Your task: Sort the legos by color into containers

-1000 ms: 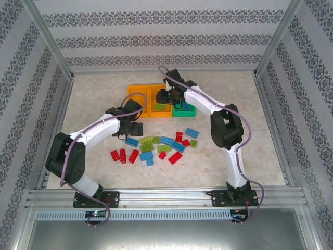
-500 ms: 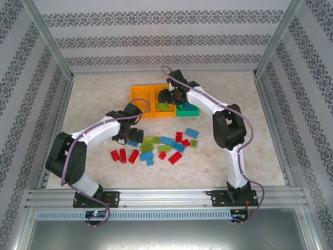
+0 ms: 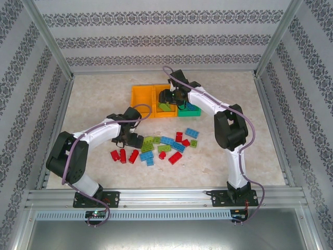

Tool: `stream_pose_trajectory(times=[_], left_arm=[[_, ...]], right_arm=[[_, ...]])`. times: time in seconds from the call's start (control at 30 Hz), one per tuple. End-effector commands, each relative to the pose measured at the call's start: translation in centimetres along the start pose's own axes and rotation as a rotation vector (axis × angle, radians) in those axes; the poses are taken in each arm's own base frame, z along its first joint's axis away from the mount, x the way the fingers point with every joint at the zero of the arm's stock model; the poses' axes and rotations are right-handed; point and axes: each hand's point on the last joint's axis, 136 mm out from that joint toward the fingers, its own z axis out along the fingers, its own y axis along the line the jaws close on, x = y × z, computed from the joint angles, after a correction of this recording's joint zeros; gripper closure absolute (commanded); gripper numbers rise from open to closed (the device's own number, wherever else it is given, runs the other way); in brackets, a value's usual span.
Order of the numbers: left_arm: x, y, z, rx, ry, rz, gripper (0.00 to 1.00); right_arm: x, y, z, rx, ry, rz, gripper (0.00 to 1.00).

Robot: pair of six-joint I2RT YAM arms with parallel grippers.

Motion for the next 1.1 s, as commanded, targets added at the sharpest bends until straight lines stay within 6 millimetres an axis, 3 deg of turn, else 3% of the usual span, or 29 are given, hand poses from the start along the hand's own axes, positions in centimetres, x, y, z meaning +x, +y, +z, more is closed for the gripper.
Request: stream_pose_trajectory(times=[0.0,0.27,0.73,0.93,1.07], left_arm=[[-0.2,-0.1,0.5,0.005,-0.002,0.042,0.06],[-0.8,-0.3,1.0,-0.002,0.015,0.063,0.09],[-1.2,-0.7,1.7,-0.007,0.045,0.086,0.14],[-1.3,-1.0,1.8,0.002,0.049,0.084,0.2],[-1.4,-1.2,1.8,0.01,0.046,0.08,0.3]], right_arm=[[1.0,1.0,-1.8,-0.014,0.025,0.016,0.38],[1.0,-0.1,-3.4,0.003,0.005,0.029,0.37],[1.9,-4.2,-6.4,0.07,-0.023,0.07,0.36],[2.4,-5.5,-7.0,0.094,-0.024,0.08,0.36],[3.1,-6.2,-7.2,0.115,-0.02,0.077,0.36]])
